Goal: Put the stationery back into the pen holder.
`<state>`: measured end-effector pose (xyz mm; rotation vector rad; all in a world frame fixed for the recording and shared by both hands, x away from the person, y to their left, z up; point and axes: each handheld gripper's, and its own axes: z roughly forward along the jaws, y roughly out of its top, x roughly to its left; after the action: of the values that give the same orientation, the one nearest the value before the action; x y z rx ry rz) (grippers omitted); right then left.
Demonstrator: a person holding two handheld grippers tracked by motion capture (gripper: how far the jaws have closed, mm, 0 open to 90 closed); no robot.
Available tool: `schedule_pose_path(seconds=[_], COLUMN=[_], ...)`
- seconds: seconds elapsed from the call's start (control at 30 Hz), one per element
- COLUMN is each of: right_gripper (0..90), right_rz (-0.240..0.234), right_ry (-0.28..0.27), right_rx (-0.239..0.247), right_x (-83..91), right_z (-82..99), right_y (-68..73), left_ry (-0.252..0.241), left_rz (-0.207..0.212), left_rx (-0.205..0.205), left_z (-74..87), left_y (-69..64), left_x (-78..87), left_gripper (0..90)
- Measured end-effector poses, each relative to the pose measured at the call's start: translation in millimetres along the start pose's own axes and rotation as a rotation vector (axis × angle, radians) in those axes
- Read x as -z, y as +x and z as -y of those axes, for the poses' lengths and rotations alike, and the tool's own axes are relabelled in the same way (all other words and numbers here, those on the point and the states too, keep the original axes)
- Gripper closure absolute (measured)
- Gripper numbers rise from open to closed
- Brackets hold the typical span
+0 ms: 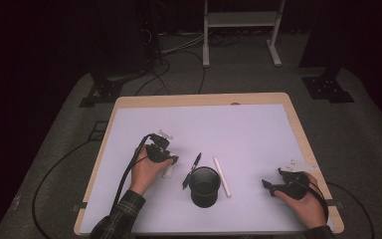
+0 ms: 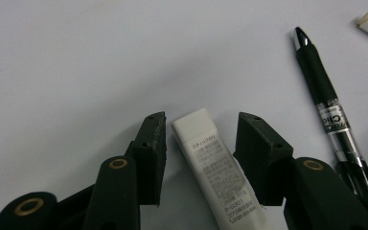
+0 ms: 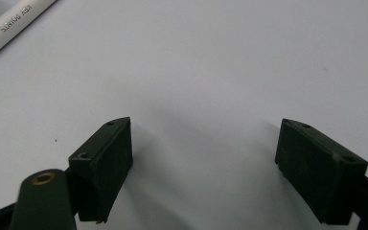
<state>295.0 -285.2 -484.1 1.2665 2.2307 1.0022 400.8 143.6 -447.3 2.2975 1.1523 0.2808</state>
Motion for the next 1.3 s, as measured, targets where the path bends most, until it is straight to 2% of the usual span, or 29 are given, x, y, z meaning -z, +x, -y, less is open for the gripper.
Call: schedule_pose_path(seconds=[0.37,0.63,1.0,1.3], right_gripper=[19.4,19.4,19.3,19.3], right_rz=[0.000,0.000,0.000,0.000], right_ry=[0.000,0.000,0.000,0.000], right_rx=[0.000,0.000,0.000,0.003], right_x=[0.0,-0.1,-0.1,-0.1], right_z=[0.0,0.0,-0.1,-0.1], right_y=[0.0,0.0,-0.2,-0.4], left_ry=[0.011,0.020,0.022,0.038], left_rz=[0.002,-0.002,-0.005,-0.021], left_rx=[0.005,-0.005,-0.009,-0.023], left_z=[0.1,0.1,-4.9,-7.9], left_y=[1.1,4.7,5.5,5.3], left_x=[-2.8,-2.8,-6.0,-7.5], left_gripper=[58.5,66.8,65.0,69.1])
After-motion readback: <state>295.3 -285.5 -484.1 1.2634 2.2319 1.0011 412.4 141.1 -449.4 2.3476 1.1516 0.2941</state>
